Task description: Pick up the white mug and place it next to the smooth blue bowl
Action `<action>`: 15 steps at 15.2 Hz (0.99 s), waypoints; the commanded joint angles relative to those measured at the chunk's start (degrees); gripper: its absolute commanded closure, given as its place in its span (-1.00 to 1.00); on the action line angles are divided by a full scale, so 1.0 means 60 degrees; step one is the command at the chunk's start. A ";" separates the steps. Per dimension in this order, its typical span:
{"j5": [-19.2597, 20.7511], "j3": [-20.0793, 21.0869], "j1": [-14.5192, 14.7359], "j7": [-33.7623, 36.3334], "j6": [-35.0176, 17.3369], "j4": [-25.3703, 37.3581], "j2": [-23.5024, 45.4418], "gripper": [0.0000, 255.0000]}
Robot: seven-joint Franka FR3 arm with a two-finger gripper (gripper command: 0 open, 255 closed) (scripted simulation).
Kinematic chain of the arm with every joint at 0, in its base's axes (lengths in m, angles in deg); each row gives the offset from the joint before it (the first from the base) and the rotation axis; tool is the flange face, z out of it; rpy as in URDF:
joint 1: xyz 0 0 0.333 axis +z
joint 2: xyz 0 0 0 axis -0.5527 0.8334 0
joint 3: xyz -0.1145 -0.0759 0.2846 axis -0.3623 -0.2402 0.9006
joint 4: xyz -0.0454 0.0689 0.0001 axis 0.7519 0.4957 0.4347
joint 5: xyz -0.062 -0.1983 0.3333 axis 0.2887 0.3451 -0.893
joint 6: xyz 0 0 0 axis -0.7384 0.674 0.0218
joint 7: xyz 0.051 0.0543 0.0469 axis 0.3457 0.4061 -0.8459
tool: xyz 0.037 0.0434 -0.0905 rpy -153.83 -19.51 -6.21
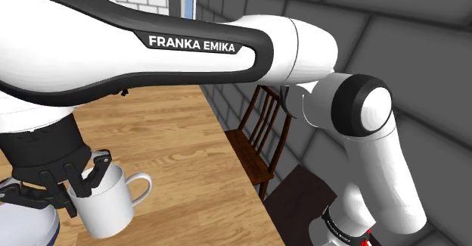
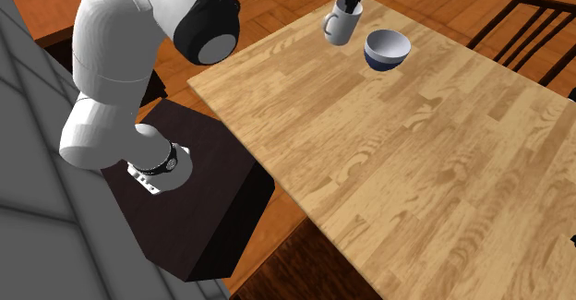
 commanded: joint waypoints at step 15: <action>-0.0006 -0.0021 -0.0573 0.0004 -0.2124 -0.2352 -0.0094 1.00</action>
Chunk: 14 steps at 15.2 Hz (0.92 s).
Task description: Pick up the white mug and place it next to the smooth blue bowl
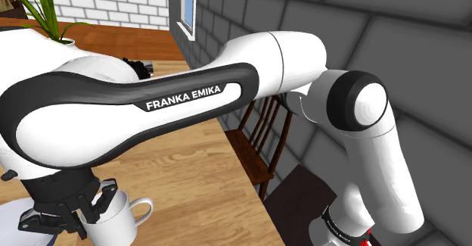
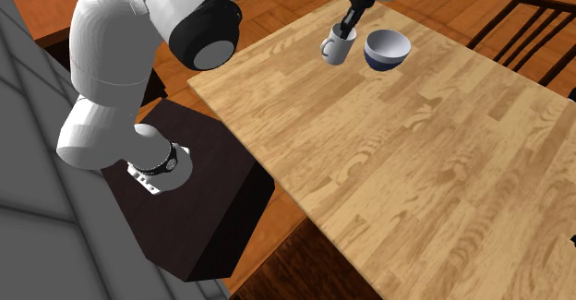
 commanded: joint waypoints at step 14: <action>0.0229 -0.0171 -0.0199 0.0038 -0.1739 -0.1486 0.0356 1.00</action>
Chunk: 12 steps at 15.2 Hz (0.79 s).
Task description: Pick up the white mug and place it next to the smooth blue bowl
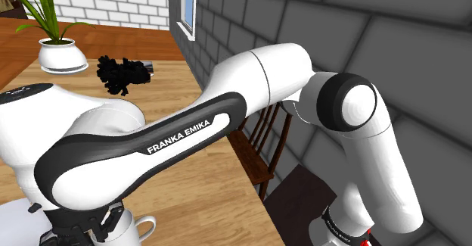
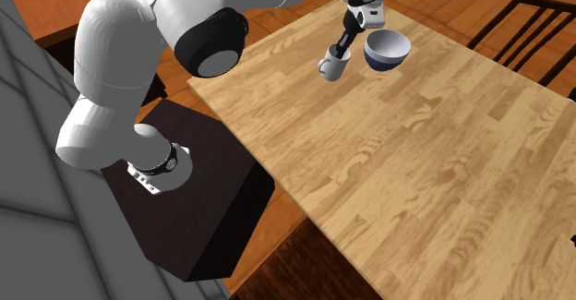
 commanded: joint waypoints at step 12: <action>0.0020 -0.0013 -0.0013 0.0010 -0.0148 -0.0128 0.0025 -1.00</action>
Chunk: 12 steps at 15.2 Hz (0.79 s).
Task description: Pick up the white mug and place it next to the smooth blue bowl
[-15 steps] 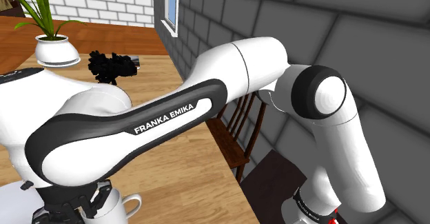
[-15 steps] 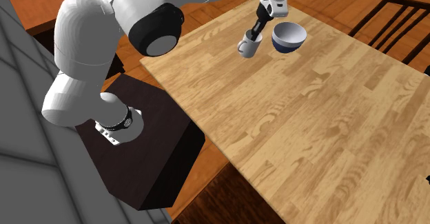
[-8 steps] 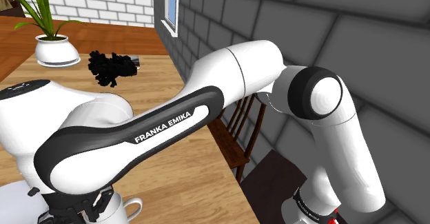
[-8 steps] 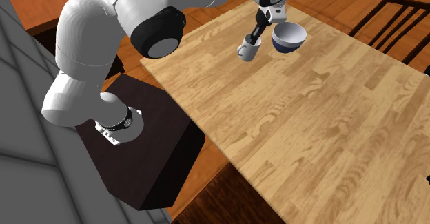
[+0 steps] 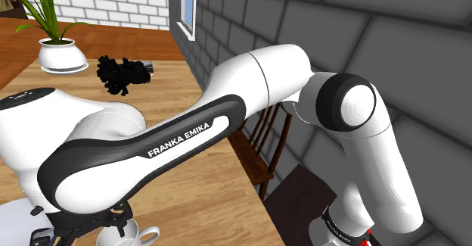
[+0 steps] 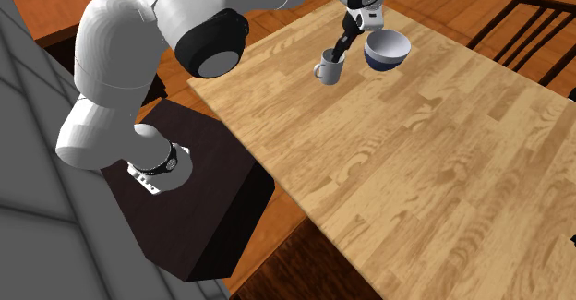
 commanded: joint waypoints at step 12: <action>-0.0112 0.0062 0.0121 -0.0122 0.1158 0.1111 -0.0108 -1.00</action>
